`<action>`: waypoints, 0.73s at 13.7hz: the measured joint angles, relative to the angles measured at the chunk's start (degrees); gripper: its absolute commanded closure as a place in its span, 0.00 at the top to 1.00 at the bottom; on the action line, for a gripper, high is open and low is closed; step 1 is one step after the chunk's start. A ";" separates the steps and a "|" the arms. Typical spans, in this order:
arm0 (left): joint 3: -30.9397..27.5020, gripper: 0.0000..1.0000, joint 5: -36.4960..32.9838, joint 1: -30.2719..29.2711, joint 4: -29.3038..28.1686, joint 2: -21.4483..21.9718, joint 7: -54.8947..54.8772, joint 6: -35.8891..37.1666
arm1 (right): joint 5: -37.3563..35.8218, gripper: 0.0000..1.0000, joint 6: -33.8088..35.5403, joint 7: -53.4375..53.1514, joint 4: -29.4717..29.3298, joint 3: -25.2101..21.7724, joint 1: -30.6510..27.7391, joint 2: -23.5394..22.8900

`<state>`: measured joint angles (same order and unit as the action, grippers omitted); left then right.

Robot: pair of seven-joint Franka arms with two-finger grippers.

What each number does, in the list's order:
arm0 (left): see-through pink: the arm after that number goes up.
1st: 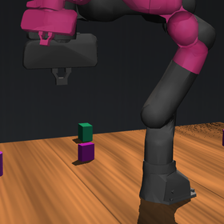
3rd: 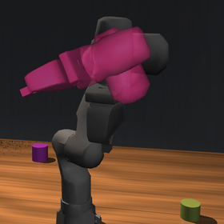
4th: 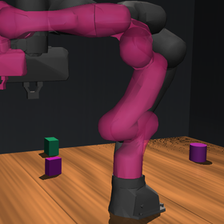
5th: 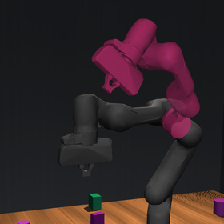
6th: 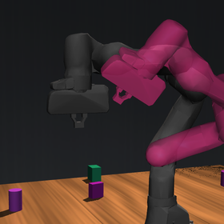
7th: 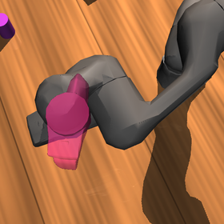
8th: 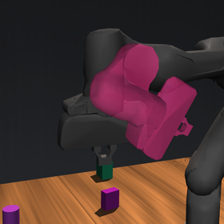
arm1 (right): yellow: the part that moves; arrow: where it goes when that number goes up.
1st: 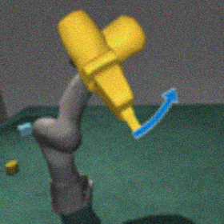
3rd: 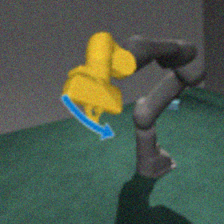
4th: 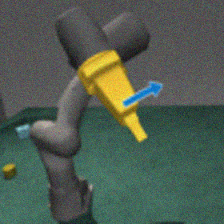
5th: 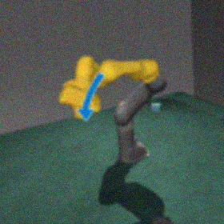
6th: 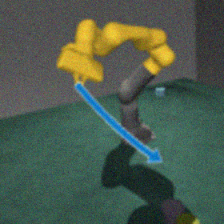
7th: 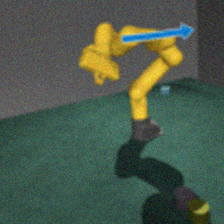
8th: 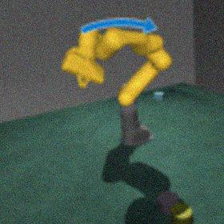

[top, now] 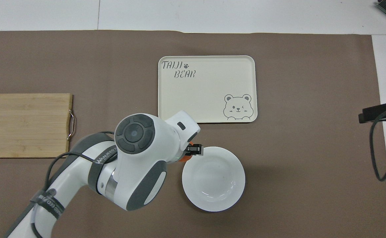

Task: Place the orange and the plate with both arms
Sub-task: 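Lower the orange onto the white plate and open the left gripper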

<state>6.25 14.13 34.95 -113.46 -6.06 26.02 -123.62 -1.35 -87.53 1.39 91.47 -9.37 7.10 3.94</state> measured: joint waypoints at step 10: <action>-0.12 0.01 -1.82 12.58 -5.72 -6.17 17.38 -12.33 | 0.00 1.00 0.00 0.00 0.03 0.00 0.00 0.04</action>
<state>6.13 12.31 47.53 -119.18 -12.23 43.40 -135.95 -1.35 -87.53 1.39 91.50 -9.37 7.10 3.98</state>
